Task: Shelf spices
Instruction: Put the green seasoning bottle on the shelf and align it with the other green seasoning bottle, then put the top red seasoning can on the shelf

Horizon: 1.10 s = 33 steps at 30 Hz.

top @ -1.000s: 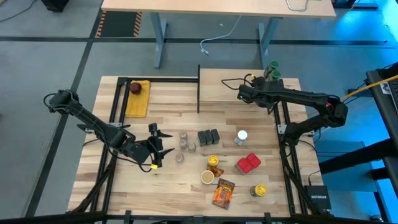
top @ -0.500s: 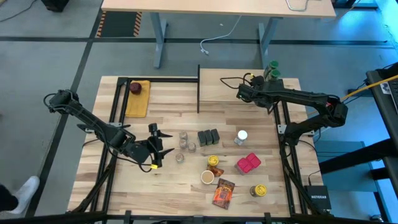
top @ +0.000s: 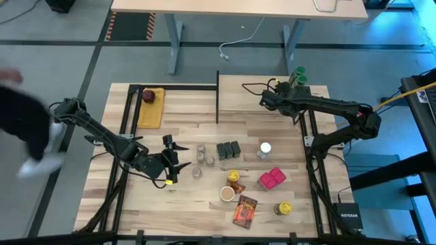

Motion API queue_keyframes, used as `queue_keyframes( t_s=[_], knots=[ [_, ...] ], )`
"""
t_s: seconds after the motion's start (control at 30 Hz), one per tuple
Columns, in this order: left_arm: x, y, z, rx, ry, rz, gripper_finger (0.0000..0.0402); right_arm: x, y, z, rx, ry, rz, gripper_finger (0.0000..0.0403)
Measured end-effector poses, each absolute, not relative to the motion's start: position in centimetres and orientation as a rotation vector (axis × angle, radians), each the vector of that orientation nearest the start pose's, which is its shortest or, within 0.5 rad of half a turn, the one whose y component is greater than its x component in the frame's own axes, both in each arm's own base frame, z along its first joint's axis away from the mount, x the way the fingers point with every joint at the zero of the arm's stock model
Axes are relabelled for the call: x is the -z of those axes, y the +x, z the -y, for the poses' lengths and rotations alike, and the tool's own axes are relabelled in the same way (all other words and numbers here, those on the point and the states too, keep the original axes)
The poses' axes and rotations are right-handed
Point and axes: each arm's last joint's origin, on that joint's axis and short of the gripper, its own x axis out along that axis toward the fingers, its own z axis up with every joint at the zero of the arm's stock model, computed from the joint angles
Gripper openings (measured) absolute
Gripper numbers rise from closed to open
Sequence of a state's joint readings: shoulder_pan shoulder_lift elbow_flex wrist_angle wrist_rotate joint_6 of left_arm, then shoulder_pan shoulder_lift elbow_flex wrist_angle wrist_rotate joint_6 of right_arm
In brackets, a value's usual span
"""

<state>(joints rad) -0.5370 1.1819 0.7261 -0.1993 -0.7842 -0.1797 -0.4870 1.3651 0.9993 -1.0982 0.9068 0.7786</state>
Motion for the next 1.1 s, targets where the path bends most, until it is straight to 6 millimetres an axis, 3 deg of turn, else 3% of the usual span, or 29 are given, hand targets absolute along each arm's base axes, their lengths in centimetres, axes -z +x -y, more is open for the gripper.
queue_keyframes(
  t_s=[0.73, 0.9, 1.1],
  knots=[
    [-24.0, 21.3, 10.3, -0.282, 0.228, -0.493, 0.0249, -24.6, 18.6, 11.5, 1.553, 0.208, -1.081, 0.0264],
    [-23.9, 21.2, 10.3, -0.293, 0.209, -0.505, 0.0249, -26.9, 19.3, 9.4, 1.499, 0.179, -1.002, 0.0264],
    [-23.2, 20.7, 10.0, -0.324, 0.191, -0.57, 0.0249, -30.2, 19.1, 5.5, 1.349, 0.208, -0.808, 0.0264]
  ],
)
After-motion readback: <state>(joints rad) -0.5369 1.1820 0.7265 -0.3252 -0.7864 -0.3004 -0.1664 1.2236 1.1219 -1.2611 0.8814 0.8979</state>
